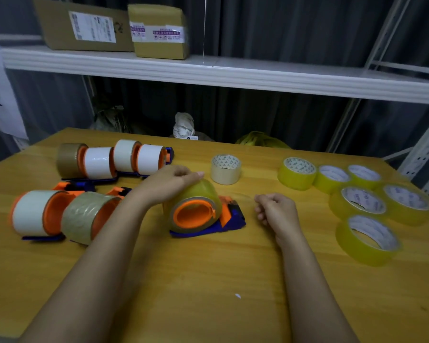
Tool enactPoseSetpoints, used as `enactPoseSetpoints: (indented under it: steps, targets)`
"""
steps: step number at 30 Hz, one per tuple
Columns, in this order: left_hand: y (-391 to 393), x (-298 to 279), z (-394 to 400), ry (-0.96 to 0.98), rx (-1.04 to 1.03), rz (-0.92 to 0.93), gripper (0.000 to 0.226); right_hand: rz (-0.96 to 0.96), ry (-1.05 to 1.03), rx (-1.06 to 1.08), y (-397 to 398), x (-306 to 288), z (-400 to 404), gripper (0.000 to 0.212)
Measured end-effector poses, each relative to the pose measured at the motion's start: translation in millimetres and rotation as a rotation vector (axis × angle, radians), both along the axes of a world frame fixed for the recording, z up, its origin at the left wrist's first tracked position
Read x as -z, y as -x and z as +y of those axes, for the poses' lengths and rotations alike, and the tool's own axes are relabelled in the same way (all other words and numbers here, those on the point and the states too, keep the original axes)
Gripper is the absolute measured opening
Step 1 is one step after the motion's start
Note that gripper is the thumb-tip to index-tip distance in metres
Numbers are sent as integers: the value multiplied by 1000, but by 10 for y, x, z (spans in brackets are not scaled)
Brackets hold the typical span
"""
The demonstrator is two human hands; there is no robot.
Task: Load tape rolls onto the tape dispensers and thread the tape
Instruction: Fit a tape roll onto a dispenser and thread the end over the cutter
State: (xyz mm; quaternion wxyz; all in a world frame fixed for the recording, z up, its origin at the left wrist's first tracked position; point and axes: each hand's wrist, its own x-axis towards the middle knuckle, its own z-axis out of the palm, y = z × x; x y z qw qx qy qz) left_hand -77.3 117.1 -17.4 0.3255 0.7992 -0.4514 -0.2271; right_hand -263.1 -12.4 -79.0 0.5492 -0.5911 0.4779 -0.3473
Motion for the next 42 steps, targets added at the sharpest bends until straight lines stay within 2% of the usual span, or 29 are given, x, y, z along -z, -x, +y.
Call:
enactPoseSetpoints:
  steps: [5,12,19,27,33,42]
  targets:
    - [189,-31,-68,81,-6,-181,19,-37,-13,9,-33,-13,5,10]
    - [341,-73,-195,-12,19,-512,20,-21,-30,22,19,35,-14,13]
    - [393,-106,-302,-168,88,-589,19,53,5,-3,76,13,-41,22]
    - [432,-85,-420,-287,131,-640,11,158,-9,-114,110,-32,-24,19]
    - [413,-68,-431,-284,145,-660,12,215,-38,-146,121,-24,-49,19]
    - [421,-62,-409,-258,157,-665,11,172,-8,-74,84,35,-66,21]
